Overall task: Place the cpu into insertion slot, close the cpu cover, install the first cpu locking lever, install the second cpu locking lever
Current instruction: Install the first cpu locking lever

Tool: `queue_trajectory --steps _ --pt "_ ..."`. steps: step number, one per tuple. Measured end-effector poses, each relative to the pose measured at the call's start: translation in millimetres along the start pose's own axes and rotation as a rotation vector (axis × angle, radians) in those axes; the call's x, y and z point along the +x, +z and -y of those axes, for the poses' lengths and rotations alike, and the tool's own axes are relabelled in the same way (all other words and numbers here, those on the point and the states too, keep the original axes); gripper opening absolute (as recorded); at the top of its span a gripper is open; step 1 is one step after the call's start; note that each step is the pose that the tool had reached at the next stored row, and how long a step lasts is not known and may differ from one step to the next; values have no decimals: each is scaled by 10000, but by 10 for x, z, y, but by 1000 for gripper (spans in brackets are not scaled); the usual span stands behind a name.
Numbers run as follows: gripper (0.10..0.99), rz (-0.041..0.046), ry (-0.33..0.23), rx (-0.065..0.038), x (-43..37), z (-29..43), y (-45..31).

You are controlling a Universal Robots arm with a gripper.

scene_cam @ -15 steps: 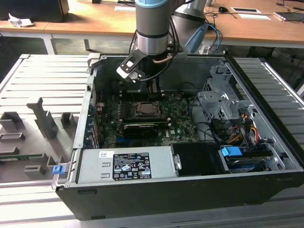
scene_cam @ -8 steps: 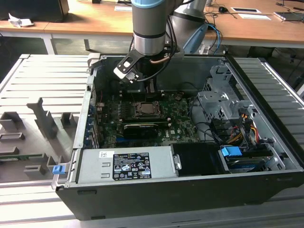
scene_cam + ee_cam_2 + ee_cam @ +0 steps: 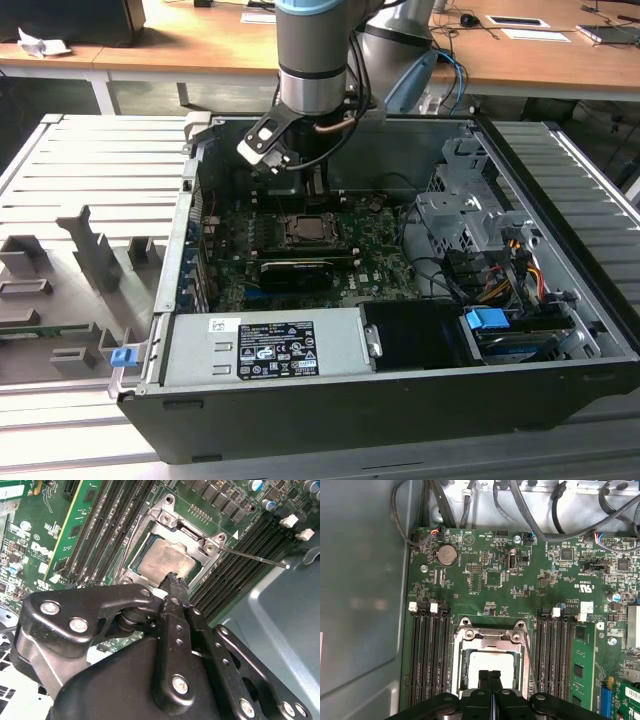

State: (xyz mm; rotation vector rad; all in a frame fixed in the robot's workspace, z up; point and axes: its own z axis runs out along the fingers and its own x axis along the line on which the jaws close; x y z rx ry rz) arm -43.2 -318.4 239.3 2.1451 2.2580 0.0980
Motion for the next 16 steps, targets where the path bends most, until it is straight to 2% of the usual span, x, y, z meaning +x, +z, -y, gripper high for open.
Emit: queue_trajectory --steps 7,11,16 --pt "106 2 1 1 0 -1 -5" --pt "106 7 -1 2 1 -4 -50" --pt "106 7 0 1 1 -5 -70"
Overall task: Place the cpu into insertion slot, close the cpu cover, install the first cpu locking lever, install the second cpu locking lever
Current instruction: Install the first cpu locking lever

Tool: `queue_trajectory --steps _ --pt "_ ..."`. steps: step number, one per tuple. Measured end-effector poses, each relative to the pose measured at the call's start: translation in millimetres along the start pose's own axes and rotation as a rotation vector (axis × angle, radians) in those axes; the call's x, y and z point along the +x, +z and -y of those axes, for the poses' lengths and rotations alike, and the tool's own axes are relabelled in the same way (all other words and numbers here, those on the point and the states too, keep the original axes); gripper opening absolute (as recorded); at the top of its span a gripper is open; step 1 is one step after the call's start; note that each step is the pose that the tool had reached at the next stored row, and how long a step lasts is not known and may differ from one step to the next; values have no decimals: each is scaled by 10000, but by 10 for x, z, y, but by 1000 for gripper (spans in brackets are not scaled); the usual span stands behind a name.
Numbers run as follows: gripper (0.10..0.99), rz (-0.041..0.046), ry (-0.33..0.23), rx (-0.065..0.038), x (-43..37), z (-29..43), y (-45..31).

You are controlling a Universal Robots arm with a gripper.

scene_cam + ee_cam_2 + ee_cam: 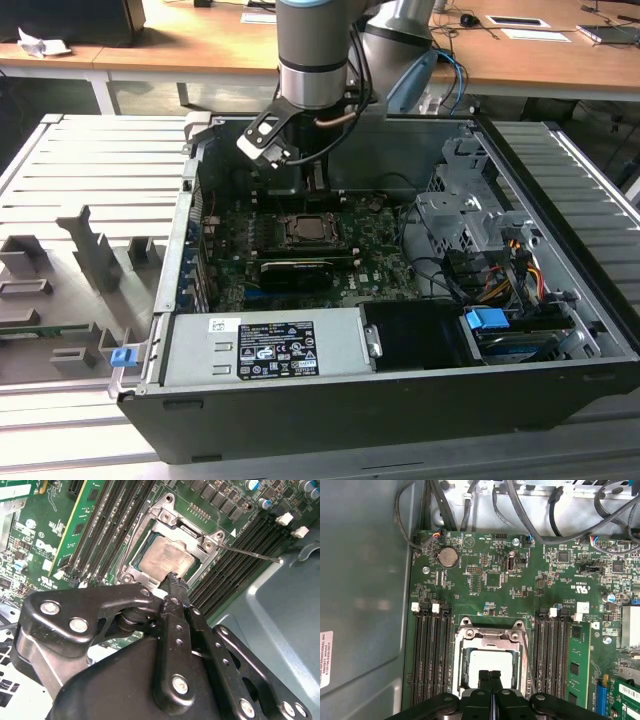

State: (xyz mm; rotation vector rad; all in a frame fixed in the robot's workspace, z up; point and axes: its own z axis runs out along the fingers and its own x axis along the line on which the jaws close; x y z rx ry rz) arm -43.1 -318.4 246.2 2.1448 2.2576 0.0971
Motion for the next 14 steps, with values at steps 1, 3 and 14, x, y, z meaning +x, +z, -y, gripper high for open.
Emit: queue_trajectory --steps 1,3,14 --pt "106 0 -1 0 0 0 -2" --pt "106 3 0 2 0 -1 -15" --pt "106 3 0 1 6 -15 -243"
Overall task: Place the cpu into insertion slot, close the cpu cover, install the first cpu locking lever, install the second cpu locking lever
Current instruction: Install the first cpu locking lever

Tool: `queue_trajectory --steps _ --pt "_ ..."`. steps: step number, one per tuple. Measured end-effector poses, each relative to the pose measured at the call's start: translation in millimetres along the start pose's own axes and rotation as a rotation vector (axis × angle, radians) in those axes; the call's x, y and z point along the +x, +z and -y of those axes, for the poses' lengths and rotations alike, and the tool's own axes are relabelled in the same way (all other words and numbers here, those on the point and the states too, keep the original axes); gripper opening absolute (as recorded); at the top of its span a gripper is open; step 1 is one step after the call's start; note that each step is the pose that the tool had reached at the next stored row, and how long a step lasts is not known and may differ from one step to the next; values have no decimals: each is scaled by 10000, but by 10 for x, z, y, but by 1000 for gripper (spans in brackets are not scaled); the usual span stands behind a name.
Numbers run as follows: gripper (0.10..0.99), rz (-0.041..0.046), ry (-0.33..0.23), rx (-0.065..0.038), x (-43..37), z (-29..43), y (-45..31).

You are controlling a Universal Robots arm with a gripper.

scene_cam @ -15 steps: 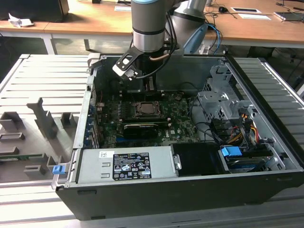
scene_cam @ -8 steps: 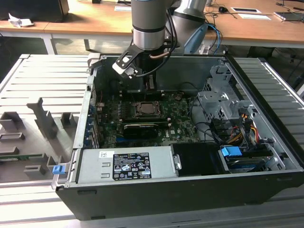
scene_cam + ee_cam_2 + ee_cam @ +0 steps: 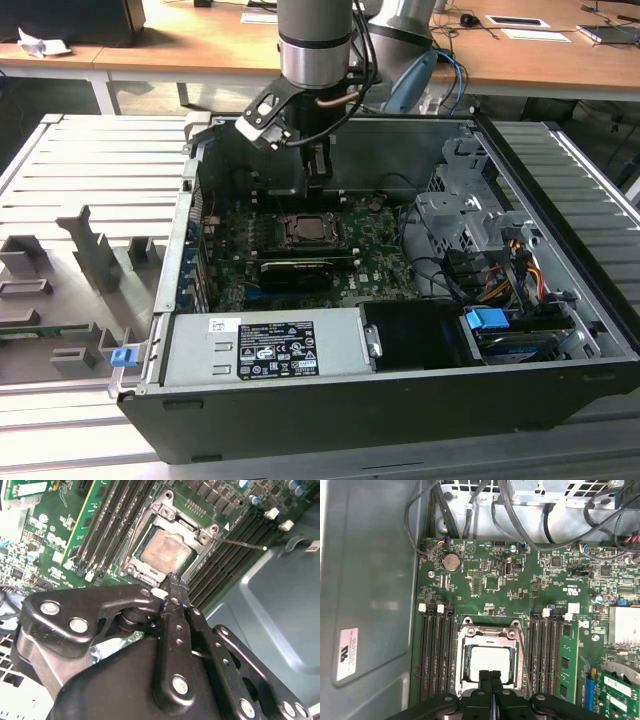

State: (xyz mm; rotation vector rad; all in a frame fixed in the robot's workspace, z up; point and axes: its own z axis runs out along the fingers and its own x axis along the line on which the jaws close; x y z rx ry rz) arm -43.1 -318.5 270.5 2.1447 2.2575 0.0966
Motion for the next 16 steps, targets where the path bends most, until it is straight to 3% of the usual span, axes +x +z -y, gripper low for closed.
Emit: queue_trajectory --steps 2,8,12,16 --pt "106 -9 -118 1 0 -1 -4" --pt "106 -100 -1622 38 0 0 -4" --pt "106 -116 -1859 44 0 0 -3" --pt "106 -155 -2498 59 0 -1 -1"
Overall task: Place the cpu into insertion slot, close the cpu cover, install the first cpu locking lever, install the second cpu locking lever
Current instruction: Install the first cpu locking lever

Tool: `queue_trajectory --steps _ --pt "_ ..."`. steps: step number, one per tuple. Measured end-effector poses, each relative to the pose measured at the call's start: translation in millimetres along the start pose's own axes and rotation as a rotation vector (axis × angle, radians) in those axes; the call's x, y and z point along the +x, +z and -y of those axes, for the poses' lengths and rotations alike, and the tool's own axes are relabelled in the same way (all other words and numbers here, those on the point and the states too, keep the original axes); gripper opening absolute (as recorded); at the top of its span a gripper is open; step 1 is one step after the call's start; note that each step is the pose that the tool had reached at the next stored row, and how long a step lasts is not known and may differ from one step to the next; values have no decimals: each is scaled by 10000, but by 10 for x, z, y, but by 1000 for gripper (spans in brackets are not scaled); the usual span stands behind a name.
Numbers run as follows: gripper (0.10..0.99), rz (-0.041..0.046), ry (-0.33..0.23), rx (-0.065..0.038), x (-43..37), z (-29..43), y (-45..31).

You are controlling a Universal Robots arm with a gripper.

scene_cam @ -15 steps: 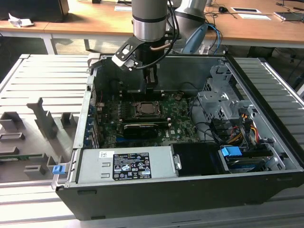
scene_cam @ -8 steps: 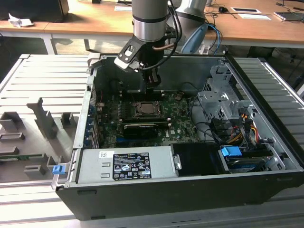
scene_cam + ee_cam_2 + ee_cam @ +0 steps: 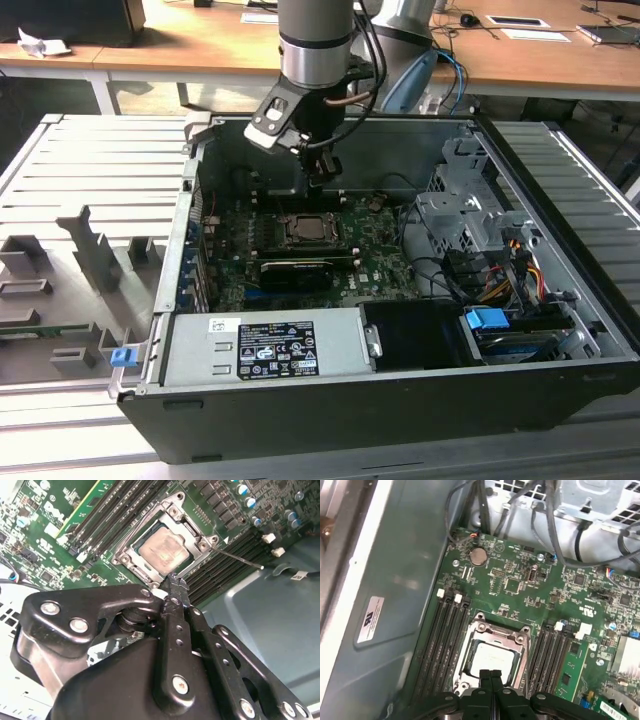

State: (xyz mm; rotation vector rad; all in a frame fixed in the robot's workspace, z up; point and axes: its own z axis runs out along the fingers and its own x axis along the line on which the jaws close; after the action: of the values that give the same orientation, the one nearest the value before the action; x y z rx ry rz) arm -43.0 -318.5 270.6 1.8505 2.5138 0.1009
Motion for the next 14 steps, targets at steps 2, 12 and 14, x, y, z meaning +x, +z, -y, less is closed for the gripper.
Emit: queue_trajectory --steps 2,12,14 --pt "106 -24 -375 9 0 0 0" --pt "106 -199 -3131 72 0 0 3" --pt "106 -225 -3550 83 0 0 4"
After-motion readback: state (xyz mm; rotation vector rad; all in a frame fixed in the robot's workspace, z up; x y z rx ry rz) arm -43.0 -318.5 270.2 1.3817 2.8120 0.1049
